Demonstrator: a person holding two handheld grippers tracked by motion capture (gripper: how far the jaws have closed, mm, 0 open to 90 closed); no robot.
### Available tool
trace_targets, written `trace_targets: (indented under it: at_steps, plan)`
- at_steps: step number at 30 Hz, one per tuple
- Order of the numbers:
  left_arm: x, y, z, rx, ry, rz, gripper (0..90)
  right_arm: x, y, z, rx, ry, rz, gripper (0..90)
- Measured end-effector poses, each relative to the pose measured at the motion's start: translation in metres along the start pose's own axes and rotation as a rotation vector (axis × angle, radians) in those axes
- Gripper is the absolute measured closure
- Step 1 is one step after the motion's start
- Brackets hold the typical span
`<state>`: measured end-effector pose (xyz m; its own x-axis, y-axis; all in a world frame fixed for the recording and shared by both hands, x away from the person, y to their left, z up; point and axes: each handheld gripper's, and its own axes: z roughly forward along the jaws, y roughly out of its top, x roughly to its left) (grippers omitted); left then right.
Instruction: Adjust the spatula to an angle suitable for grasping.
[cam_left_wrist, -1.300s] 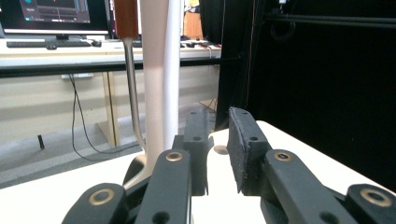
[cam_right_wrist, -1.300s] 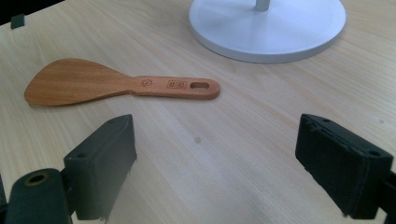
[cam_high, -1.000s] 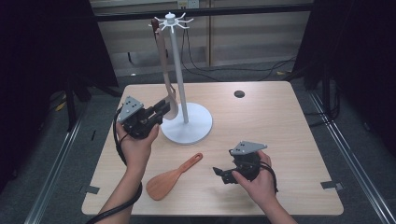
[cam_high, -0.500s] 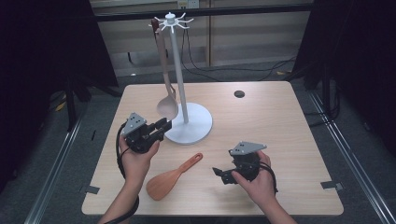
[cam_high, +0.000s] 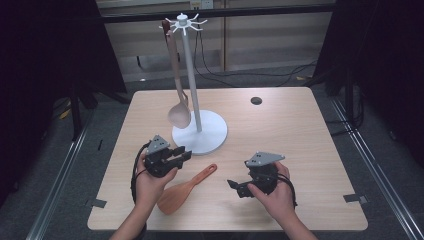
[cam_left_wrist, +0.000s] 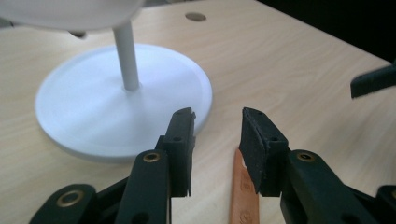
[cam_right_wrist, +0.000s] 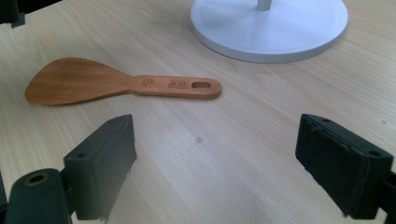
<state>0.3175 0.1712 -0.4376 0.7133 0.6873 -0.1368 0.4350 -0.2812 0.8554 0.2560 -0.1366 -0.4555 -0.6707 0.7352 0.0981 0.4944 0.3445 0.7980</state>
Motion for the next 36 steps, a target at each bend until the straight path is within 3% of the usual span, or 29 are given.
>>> trace_targets:
  at_steps: [6, 10, 15, 24, 27, 36]
  plan:
    - [-0.001, -0.007, 0.006, 0.064, -0.016, 0.004, 62.7, 0.0, 0.0, -0.001, -0.002, -0.001, 0.002, 11.6]
    - [-0.002, -0.012, 0.01, 0.141, -0.025, 0.016, 59.9, -0.001, 0.0, -0.001, -0.001, 0.0, 0.003, 11.6]
    - [-0.004, -0.017, 0.018, 0.197, -0.032, 0.019, 58.1, 0.0, 0.0, -0.001, -0.004, 0.001, 0.003, 11.5]
    - [-0.01, -0.019, 0.026, 0.315, -0.035, 0.071, 54.9, -0.002, 0.0, -0.003, -0.004, -0.003, 0.002, 11.5]
    - [-0.012, -0.021, 0.028, 0.347, -0.032, 0.08, 54.8, -0.002, -0.001, -0.003, -0.003, -0.003, 0.001, 11.5]
    - [-0.015, -0.025, 0.039, 0.429, -0.074, 0.099, 53.1, -0.003, -0.003, -0.004, 0.003, -0.012, 0.009, 11.5]
